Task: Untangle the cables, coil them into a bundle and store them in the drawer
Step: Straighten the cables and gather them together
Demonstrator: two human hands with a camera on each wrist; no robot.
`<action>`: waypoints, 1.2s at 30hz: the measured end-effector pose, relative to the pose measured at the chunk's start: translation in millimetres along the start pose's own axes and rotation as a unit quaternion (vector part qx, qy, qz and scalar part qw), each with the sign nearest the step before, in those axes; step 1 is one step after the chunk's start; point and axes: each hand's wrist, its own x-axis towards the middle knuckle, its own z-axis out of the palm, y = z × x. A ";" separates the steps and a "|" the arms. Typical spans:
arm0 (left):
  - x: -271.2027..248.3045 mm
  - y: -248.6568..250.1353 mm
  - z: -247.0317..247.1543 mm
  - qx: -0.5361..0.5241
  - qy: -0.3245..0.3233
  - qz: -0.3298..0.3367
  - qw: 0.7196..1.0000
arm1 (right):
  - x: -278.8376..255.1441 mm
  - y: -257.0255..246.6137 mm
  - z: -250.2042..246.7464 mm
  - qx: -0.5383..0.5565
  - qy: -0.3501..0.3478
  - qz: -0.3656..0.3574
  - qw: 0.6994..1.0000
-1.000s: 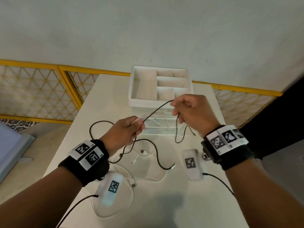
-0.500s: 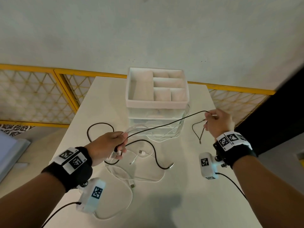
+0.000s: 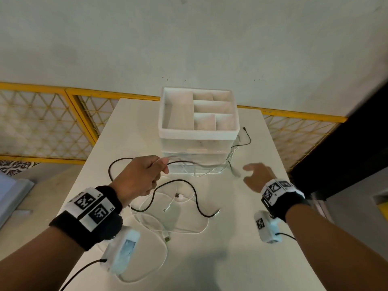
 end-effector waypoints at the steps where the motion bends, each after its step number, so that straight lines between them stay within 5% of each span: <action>1: -0.2 1.4 -0.2 0.024 0.000 0.012 1.000 | -2.8 1.6 1.8 -0.030 -0.027 -0.006 0.999; 4: 0.8 5.0 3.5 0.135 -0.014 0.059 0.989 | -18.9 -22.2 -9.2 0.013 -0.017 -0.105 0.994; 7: 1.9 12.8 18.9 0.217 -0.060 0.100 0.969 | -55.8 -69.5 -24.6 0.168 -0.090 -0.268 0.944; 9: 2.0 17.5 30.6 0.199 -0.073 0.107 0.971 | -74.8 -93.3 -18.4 0.136 -0.128 -0.326 0.927; 11: 0.3 19.6 33.8 0.162 -0.063 0.115 0.978 | -75.6 -99.6 -5.6 0.065 -0.120 -0.317 0.939; 15: -6.1 16.9 7.4 0.120 -0.084 0.101 0.984 | -38.3 -61.6 -9.6 0.047 -0.125 -0.143 0.981; 20: -7.7 -8.5 2.0 0.252 -0.133 -0.043 0.958 | -26.2 -39.7 -21.0 0.113 0.072 -0.149 0.980; 22: -4.8 -23.4 9.7 0.242 -0.123 -0.100 0.957 | -30.3 -41.8 -3.7 0.142 0.040 -0.165 0.975; 26: 1.8 -47.9 8.3 0.235 -0.004 -0.126 0.964 | -48.2 -38.4 50.6 0.069 -0.012 -0.188 0.980; 32: -1.7 -82.6 -5.3 0.204 -0.012 -0.194 0.960 | -81.7 -65.4 134.2 -0.038 -0.140 -0.283 0.948; 36: -17.3 -96.5 -2.0 0.179 -0.015 -0.231 0.956 | -89.0 -102.3 171.0 -0.119 -0.139 -0.268 0.946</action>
